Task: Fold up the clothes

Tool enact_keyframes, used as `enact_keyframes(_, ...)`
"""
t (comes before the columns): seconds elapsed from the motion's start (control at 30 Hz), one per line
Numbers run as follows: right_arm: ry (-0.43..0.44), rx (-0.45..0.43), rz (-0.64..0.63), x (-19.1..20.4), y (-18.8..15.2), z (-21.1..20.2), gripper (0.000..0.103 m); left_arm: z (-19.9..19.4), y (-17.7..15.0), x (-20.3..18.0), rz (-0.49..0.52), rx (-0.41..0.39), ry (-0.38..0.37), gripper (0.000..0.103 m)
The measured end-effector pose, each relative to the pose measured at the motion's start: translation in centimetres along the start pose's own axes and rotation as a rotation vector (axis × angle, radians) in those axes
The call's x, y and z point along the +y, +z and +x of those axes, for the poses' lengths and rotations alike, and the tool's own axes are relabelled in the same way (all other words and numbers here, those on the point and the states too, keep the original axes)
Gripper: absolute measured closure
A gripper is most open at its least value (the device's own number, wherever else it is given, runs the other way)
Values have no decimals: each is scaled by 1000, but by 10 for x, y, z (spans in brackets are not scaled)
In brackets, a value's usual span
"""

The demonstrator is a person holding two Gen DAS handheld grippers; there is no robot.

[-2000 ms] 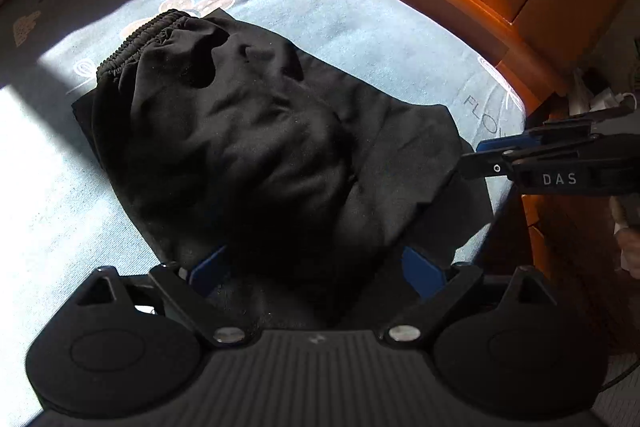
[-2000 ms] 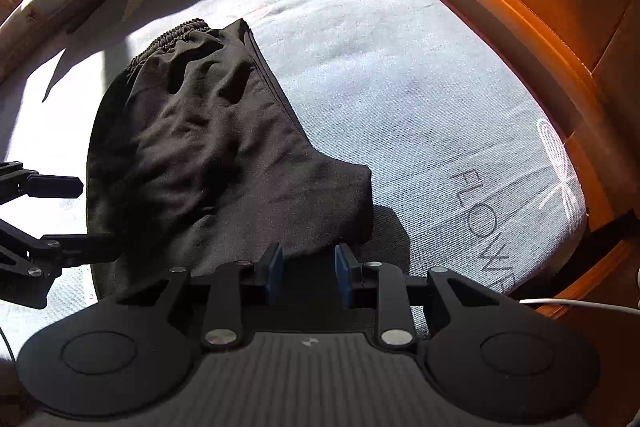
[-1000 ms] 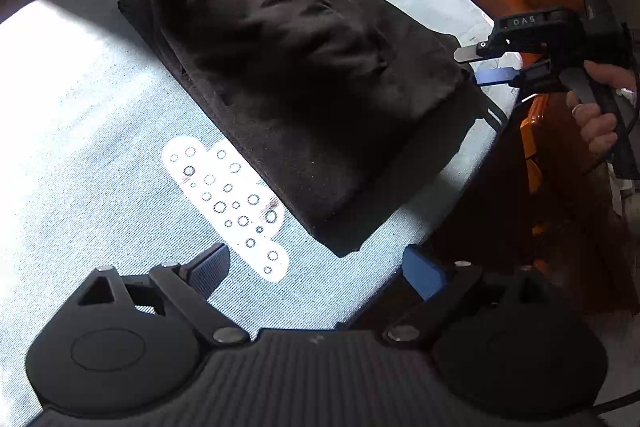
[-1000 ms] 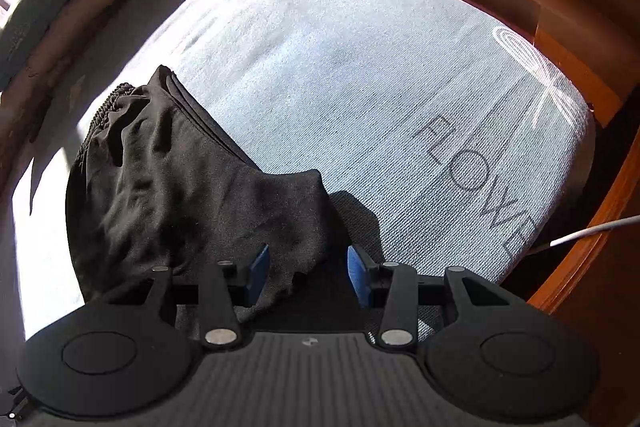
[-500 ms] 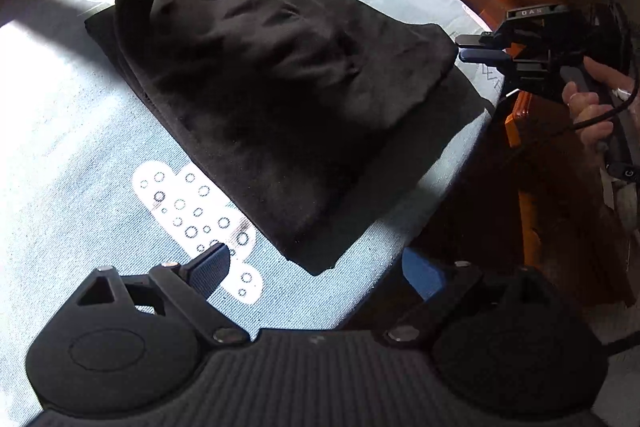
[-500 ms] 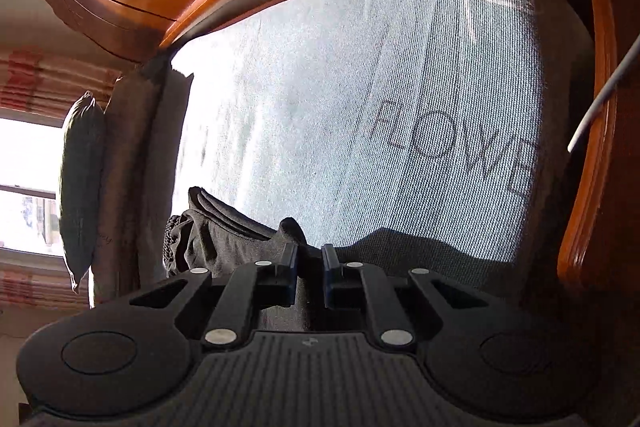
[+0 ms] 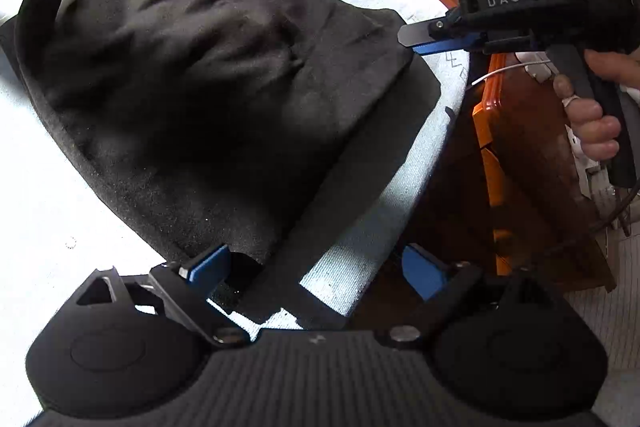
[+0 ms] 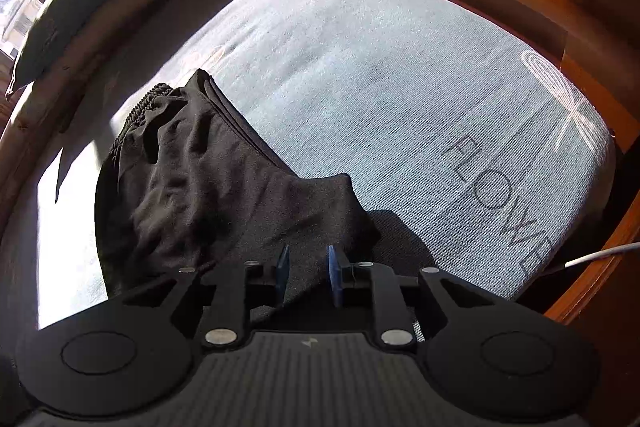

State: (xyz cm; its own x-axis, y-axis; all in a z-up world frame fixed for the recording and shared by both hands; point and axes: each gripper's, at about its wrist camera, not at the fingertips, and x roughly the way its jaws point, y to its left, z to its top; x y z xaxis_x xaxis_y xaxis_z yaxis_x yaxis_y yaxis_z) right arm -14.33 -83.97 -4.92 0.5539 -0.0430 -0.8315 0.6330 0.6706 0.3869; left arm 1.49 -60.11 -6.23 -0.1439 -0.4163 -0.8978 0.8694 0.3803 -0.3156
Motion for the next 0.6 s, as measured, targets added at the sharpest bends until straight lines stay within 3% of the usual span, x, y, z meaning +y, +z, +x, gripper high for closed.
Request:
enact_keyframes(0.1, -17, 29, -158, 28, -2, -1, 77, -23, -17, 7, -47, -3, 19, 10)
enact_keyframes(0.33, 106, 148, -503, 129, -40, 33, 72, -63, -67, 33, -145, 12, 149, 10)
enact_keyframes(0.43, 88, 278, -522, 155, -63, 68, 66, -72, -83, 46, -192, -5, 191, 10)
enact_keyframes(0.6, 52, 216, -560, 187, -63, 58, 66, -98, -102, 57, -207, -137, 375, 10)
